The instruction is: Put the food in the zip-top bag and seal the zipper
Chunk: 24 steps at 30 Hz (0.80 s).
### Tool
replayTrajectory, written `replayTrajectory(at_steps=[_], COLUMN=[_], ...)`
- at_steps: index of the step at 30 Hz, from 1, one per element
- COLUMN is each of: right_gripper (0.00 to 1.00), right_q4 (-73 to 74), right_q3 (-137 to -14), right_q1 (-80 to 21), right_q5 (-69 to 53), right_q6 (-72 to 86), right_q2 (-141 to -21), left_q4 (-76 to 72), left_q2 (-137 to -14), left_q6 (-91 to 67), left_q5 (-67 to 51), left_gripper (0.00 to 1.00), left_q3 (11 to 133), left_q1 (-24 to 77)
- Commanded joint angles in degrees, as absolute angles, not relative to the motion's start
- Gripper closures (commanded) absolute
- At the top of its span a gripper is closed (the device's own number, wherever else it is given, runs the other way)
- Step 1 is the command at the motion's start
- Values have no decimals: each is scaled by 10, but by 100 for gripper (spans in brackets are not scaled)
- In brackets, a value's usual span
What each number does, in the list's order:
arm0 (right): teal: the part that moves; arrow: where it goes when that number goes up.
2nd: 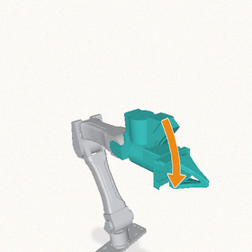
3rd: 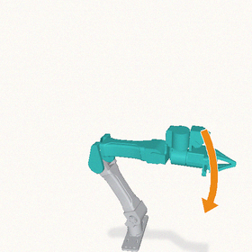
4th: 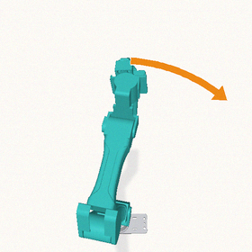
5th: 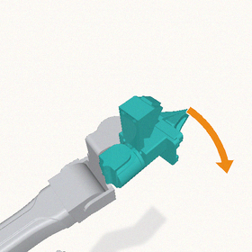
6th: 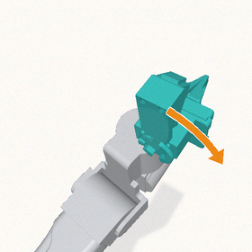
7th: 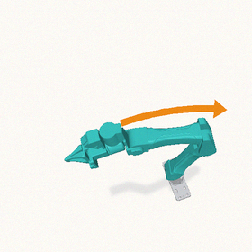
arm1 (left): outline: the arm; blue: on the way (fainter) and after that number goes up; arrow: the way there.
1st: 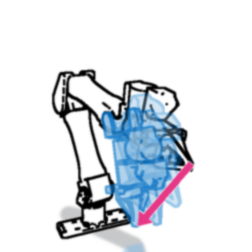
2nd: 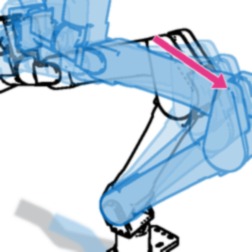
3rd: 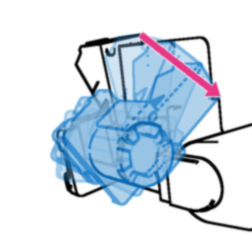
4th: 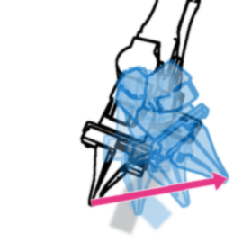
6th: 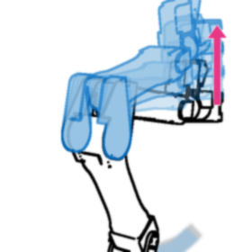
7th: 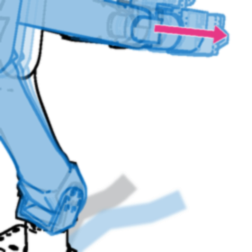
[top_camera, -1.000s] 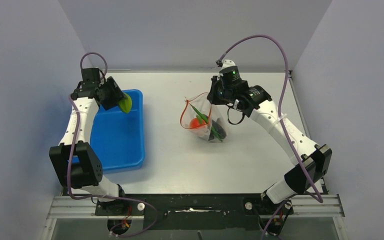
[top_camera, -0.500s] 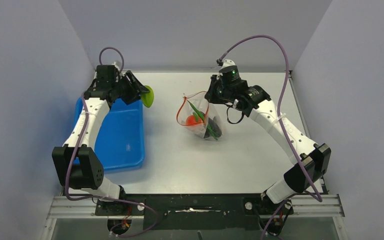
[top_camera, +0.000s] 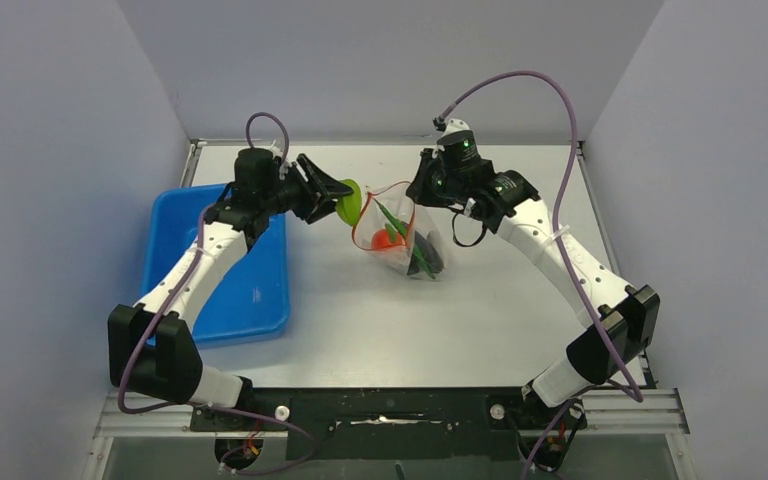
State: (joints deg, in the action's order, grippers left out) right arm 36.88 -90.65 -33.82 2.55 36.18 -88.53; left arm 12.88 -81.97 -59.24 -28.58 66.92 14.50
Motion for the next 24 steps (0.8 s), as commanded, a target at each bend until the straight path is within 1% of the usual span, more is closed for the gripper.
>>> replayTrajectory(at_steps=[1, 8, 11, 17, 24], right_gripper=[100, 100, 100, 100, 100], right_q4=[329, 330, 328, 316, 306], right_q3=[-946, -952, -954, -946, -932], right_q1=[-337, -336, -336, -336, -337], right_q5=[16, 11, 11, -5, -23], right_q6=[371, 368, 367, 364, 361], right_q2=[-886, -889, -886, -876, -863], left_q4=[46, 9, 17, 52, 65], left_q2=[-800, -800, -815, -833, -833], left_q6=[-638, -682, -680, -648, -633], left_q5=[-303, -279, -274, -271, -236], left_gripper=[61, 61, 61, 61, 61], left_q3=[688, 668, 676, 685, 672], left_q1=[173, 252, 273, 276, 276])
